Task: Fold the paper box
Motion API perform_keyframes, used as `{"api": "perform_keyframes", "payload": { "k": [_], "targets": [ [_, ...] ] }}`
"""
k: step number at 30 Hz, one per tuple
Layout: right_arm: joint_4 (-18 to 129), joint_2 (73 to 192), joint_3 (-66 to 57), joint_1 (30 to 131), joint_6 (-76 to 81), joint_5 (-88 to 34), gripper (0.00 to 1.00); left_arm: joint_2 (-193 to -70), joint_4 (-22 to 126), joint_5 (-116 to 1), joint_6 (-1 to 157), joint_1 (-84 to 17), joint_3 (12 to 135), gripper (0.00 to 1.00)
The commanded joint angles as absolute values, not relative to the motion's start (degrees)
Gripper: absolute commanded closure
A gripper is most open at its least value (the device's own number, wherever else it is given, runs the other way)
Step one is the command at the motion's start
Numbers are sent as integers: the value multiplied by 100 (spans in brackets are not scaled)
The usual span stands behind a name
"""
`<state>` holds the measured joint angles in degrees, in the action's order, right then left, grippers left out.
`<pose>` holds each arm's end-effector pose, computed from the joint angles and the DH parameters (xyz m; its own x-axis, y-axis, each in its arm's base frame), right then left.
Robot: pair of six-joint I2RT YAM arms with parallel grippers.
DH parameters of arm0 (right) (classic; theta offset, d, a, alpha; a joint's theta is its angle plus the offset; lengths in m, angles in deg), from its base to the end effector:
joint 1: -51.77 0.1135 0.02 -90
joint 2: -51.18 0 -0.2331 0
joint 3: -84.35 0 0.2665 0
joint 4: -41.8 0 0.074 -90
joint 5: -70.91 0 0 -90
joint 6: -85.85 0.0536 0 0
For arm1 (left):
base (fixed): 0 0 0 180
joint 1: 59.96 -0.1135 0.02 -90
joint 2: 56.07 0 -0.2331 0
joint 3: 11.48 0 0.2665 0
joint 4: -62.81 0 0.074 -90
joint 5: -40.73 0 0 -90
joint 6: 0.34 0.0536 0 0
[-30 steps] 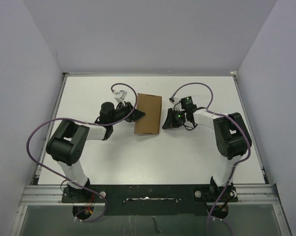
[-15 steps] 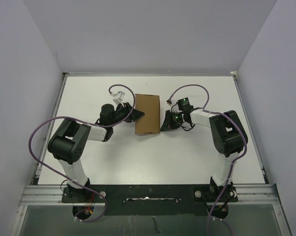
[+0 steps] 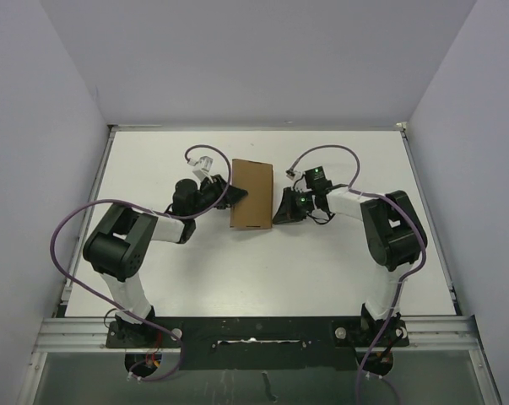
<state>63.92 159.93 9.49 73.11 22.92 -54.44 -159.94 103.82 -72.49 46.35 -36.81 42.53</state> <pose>0.3445 0.1679 0.0880 -0.9599 0.0235 -0.2795 -0.1811 0.7090 0.6816 0.3314 -0.1647 0.1171 -0.5965 -0.4306 -0.6774 0.4265 0.5449 -0.7219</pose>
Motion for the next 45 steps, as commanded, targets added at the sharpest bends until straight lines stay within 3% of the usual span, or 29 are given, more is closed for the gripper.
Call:
{"api": "perform_keyframes", "payload": {
  "k": [1,11,17,24,32,45],
  "targets": [
    [5948,15486,910,7114,2533,-5924,100,-16134,10603,-7157,4844,-3581,4307,83],
    [6539,15457,553,6541,1289,-4955,100,-16167,11166,-8288,4672,-3719,4313,83],
    [6593,15343,384,6708,1170,-4729,100,-16256,11320,-8464,4493,-3593,4326,83],
    [6672,15070,273,7253,1310,-4790,100,-16479,11293,-8375,4469,-3189,4626,83],
    [6739,15095,338,6501,1496,-4825,100,-16257,11040,-8457,4619,-3202,4627,83],
    [6205,14755,550,6640,1731,-5670,100,-16233,10917,-8459,4581,-3091,4800,83]
  ]
}}
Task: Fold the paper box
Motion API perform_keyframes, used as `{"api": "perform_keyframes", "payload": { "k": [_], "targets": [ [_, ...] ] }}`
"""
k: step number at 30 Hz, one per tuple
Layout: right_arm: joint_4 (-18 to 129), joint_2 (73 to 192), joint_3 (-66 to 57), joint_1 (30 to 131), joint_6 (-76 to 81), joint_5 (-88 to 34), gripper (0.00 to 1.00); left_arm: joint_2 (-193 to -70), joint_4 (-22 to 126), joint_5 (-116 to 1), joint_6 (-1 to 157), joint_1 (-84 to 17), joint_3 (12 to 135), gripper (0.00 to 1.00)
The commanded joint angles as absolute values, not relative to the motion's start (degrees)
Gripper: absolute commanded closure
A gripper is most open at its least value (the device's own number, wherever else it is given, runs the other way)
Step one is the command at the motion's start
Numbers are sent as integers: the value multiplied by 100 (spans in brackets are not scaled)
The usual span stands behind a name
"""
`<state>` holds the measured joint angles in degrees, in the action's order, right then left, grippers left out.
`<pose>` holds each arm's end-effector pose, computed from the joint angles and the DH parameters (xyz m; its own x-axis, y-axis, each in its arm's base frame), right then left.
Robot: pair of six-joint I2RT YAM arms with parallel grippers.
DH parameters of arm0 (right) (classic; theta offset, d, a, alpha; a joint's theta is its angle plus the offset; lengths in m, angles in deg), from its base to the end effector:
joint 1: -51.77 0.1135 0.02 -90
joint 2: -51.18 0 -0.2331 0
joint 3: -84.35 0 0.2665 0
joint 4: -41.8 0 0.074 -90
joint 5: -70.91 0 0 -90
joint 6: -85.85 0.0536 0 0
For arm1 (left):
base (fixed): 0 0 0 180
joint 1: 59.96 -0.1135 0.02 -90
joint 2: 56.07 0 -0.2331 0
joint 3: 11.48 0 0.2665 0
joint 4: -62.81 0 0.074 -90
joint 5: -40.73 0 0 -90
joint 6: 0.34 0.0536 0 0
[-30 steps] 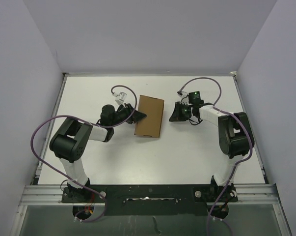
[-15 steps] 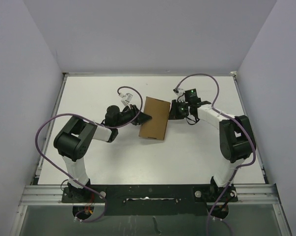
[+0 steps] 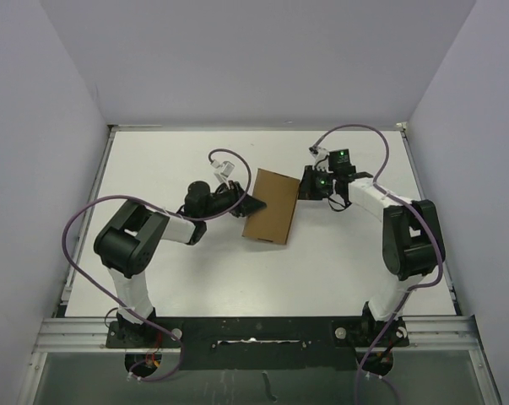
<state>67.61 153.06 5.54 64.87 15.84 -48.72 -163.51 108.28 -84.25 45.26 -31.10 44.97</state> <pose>0.3763 0.1148 0.1463 -0.8651 0.1038 -0.4907 -0.2319 0.7847 0.5748 0.3136 -0.2079 0.1175 -0.6866 -0.2762 -0.6726 0.5807 0.3484 -0.7358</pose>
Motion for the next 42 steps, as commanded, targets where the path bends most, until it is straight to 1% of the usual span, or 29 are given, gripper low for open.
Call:
{"api": "perform_keyframes", "payload": {
  "k": [1,5,9,11,16,19,22,23,25,26,29,32,38,42],
  "targets": [
    [6229,14725,555,6609,1636,-5594,100,-16164,10821,-8456,4593,-3134,4798,83],
    [6718,14729,377,6168,759,-5249,100,-15681,10095,-8483,4608,-3509,4758,84],
    [7726,14601,-141,5799,-1018,-6005,100,-15195,8100,-8476,4742,-4035,5000,82],
    [8032,14459,-212,5705,-1475,-6310,99,-15153,7425,-8556,4642,-4269,5151,80],
    [8035,14183,-68,5612,-1582,-6611,92,-15539,6433,-9085,4625,-4515,5792,76],
    [8056,14211,-56,5487,-1522,-6733,90,-15773,6349,-9173,4546,-4572,6085,75],
    [8073,14214,-32,5346,-1488,-6842,90,-16125,6527,-9454,4188,-4704,6343,75],
    [8074,14207,-25,5305,-1487,-6859,90,-16223,6369,-9459,4270,-4726,6500,75],
    [8074,14190,-12,5223,-1479,-6901,90,-16331,5397,-9120,4957,-4712,7010,75],
    [8081,14183,-7,5181,-1478,-6923,90,-16371,4528,-8760,5519,-4685,7398,74],
    [8083,14162,0,5089,-1461,-6972,90,-16496,2457,-7403,6801,-4553,8688,74],
    [8063,14153,1,5042,-1428,-6964,90,-16659,1090,-6122,7671,-4348,9615,72],
    [8047,14157,15,4995,-1413,-6971,90,-17415,-195,-5045,8504,-3953,10872,70],
    [8039,14142,31,4958,-1400,-6996,90,-17701,-126,-4929,8589,-3863,10885,70]
  ]
}}
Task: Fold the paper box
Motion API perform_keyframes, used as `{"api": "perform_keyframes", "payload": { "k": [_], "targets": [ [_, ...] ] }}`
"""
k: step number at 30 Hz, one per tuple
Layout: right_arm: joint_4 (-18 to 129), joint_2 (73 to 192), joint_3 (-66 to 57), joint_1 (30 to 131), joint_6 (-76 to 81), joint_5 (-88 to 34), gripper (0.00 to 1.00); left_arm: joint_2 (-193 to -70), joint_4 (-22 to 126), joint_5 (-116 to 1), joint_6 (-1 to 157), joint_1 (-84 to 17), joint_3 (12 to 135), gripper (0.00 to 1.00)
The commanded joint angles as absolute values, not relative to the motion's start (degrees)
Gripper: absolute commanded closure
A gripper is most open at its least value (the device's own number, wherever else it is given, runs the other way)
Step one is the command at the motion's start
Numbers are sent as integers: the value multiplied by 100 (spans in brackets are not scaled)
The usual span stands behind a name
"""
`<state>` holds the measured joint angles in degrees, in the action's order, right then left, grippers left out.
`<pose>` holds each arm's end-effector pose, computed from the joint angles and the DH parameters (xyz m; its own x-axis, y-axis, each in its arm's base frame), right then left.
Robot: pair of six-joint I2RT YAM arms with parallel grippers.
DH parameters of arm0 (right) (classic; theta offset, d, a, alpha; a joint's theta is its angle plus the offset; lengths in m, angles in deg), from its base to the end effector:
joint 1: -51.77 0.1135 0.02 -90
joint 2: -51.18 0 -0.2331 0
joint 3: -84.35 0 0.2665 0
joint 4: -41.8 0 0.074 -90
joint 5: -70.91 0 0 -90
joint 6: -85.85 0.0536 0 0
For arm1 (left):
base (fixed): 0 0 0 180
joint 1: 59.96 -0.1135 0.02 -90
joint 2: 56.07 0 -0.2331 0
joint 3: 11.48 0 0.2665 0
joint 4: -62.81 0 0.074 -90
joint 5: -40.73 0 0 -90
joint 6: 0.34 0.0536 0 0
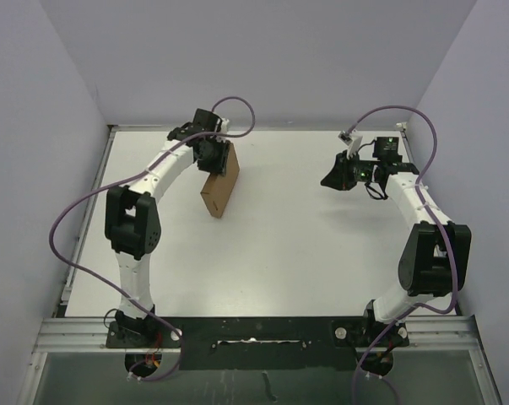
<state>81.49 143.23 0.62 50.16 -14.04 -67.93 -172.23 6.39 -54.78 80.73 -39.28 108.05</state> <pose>0.3661 0.0301 0.2267 -0.6486 -0.0949 -0.7552 -0.6054 0.6657 0.4364 0.4336 -0.1692 0.2366 -0.8016 0.1374 -0.5819 0.2845 0.9436 -0.1691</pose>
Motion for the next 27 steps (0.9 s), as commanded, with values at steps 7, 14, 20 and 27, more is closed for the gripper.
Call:
{"api": "perform_keyframes", "payload": {
  "k": [7,14,20,27],
  "targets": [
    [8022,14166,33,4931,-1374,-7022,90,-18082,-296,-4510,8764,-3556,10930,68],
    [8026,14184,37,4923,-1369,-7042,89,-17739,-275,-3508,9125,-3443,11115,61],
    [8027,14197,32,4913,-1373,-7046,89,-17583,-100,-2943,9464,-3473,10937,49],
    [8030,14218,33,4887,-1373,-7042,89,-17239,23,-4262,8940,-3401,10772,40]
  ]
}}
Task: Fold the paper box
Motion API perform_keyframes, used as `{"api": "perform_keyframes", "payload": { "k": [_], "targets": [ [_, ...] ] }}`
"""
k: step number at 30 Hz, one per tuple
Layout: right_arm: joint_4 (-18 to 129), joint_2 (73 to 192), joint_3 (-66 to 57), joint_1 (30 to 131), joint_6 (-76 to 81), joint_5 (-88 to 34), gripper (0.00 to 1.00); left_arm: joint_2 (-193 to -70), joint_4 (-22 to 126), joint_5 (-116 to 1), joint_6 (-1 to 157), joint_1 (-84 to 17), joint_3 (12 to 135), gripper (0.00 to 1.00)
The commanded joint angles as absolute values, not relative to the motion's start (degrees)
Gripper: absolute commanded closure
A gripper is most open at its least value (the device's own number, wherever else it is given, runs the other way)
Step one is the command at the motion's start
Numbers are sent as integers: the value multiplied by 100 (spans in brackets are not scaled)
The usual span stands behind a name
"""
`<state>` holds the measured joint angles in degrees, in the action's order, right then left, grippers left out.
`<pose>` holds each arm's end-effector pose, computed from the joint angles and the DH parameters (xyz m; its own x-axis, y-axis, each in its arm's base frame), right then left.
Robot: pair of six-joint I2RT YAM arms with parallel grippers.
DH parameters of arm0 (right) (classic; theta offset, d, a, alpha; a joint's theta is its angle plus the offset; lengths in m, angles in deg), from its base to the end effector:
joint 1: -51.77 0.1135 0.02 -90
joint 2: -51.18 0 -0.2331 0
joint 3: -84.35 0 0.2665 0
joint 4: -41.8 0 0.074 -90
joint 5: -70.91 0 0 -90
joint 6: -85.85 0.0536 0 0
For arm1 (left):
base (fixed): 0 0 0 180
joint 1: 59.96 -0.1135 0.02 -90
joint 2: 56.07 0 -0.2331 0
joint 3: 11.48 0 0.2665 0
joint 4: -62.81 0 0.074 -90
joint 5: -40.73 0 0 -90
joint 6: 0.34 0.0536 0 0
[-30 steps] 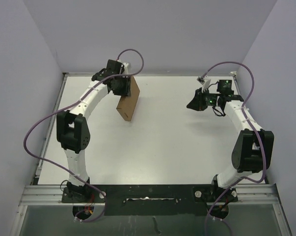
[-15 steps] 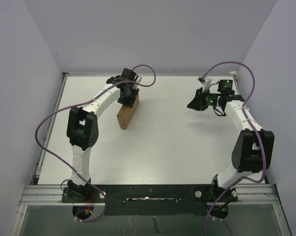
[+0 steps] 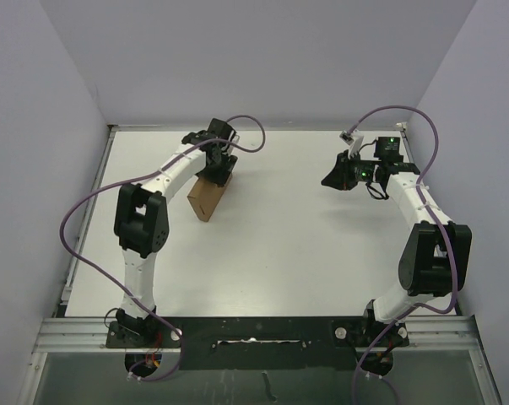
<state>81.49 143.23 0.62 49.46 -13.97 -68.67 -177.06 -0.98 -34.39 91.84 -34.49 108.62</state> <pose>0.3661 0.0261 0.2271 -0.6494 -0.0845 -0.7557 -0.6024 0.6637 0.4435 0.4215 -0.1855 0.1955 -0.8035 0.4234 -0.4185 0.3473 0.9043 0.2482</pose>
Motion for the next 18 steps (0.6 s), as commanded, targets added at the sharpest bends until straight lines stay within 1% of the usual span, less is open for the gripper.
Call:
{"api": "perform_keyframes", "payload": {
  "k": [1,3,8,18],
  "targets": [
    [8030,14215,32,4887,-1373,-7039,89,-17109,129,-4625,8849,-3396,10631,39],
    [8043,14237,24,4883,-1373,-7042,89,-16892,345,-5319,8611,-3406,10406,38],
    [8056,14245,16,4861,-1375,-7051,89,-16439,702,-6217,8202,-3368,9935,38],
    [8065,14263,27,4861,-1376,-7078,89,-15953,1076,-6750,7831,-3067,9527,37]
  ]
}}
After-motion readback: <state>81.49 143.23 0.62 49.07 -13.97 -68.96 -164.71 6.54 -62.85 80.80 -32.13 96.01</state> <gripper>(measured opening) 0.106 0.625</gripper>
